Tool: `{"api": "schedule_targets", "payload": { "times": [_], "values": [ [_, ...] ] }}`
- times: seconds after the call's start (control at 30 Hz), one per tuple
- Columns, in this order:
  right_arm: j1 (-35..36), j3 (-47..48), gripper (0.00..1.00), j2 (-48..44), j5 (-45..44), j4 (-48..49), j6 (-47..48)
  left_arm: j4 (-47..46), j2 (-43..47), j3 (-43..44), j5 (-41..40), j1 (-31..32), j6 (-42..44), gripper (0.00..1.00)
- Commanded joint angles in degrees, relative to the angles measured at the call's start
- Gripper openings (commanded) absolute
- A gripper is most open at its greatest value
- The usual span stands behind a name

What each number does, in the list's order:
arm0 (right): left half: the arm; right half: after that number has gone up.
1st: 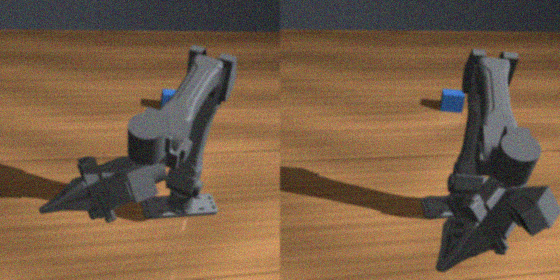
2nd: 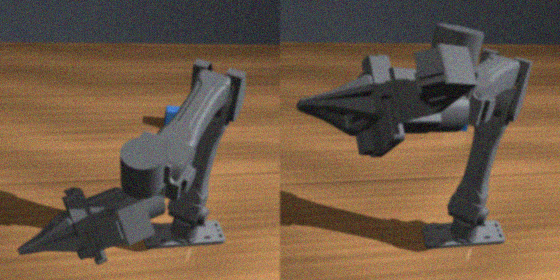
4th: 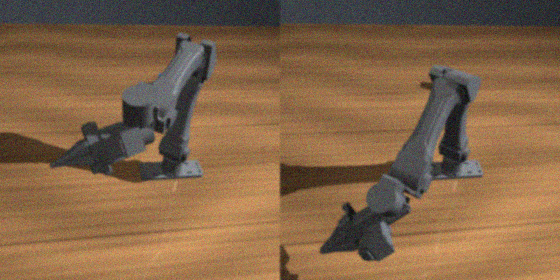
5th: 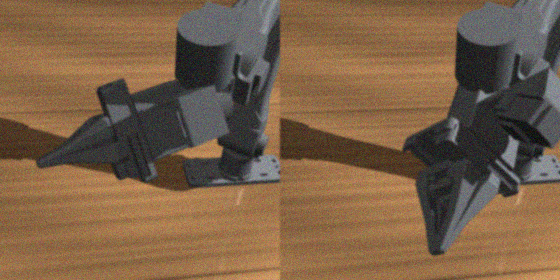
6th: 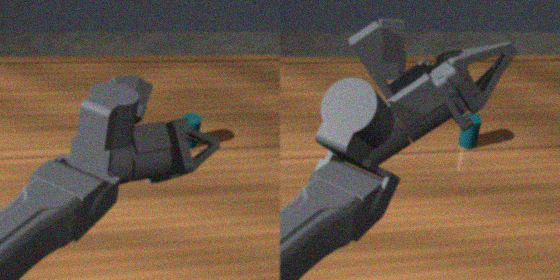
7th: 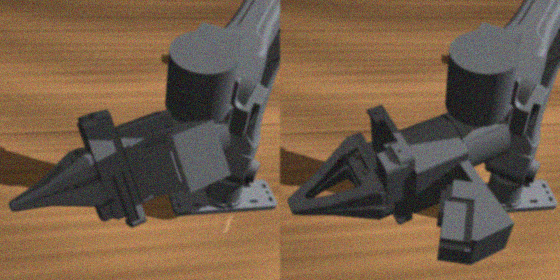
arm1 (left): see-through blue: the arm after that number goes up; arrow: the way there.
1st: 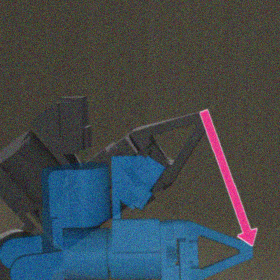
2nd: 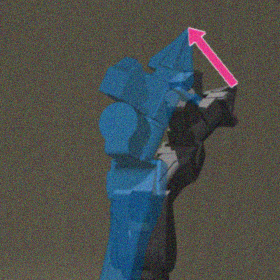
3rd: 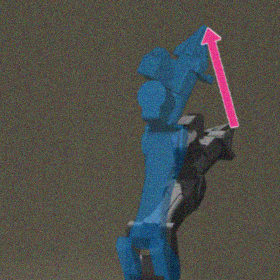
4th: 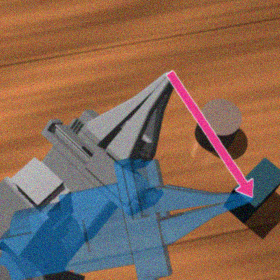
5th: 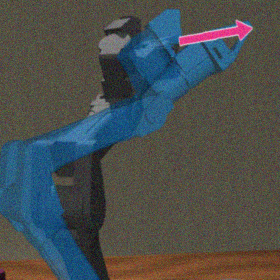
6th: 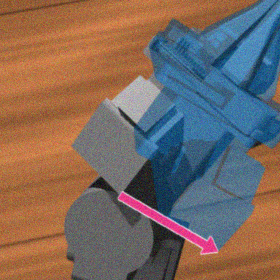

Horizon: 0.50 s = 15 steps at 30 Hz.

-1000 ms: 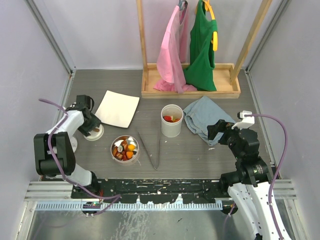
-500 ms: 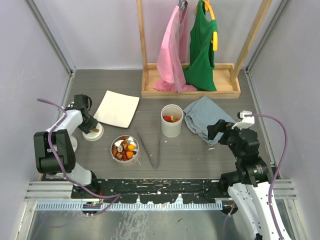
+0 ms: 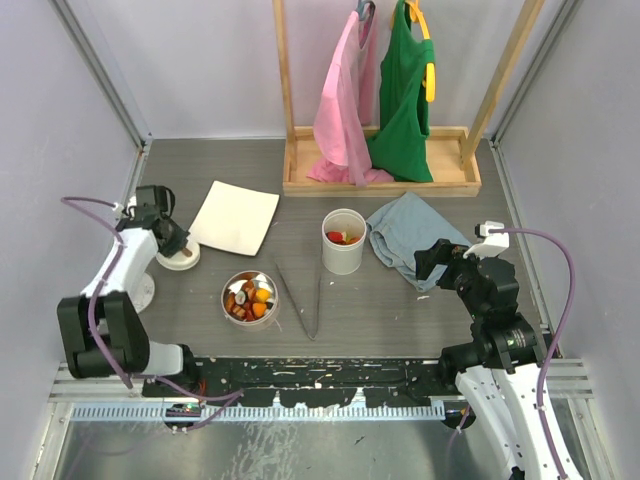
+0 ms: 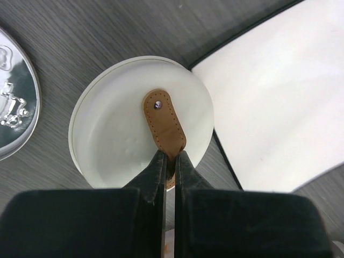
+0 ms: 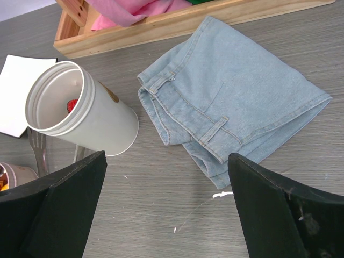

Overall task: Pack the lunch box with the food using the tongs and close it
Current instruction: Pick up the box lid from the center of the board.

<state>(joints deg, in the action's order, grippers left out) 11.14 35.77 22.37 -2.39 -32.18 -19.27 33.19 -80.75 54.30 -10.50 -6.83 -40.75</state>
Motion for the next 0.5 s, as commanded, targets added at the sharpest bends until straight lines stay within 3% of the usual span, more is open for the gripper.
{"api": "schedule_targets", "payload": {
  "times": [0.0, 0.13, 0.3, 0.47],
  "values": [
    [0.3, 1.2, 1.0, 0.9, -0.1, 2.0, -0.8, 1.2, 10.0, 2.2, 1.2, -0.3, 2.9, 0.0],
    [0.3, 3.5, 1.0, 5.9, 3.3, 2.3, -4.0, 4.4, 15.1, 6.1, 4.9, -0.3, 5.0, 0.0],
    [0.3, 7.0, 1.0, 17.8, 7.9, 3.1, -7.2, 11.7, 13.9, 15.4, 16.8, 0.2, 9.8, 0.0],
    [0.3, 10.1, 1.0, 26.2, 9.4, 3.7, -8.0, 19.1, 11.6, 25.1, 19.9, 6.5, 14.2, 0.0]
  ]
}}
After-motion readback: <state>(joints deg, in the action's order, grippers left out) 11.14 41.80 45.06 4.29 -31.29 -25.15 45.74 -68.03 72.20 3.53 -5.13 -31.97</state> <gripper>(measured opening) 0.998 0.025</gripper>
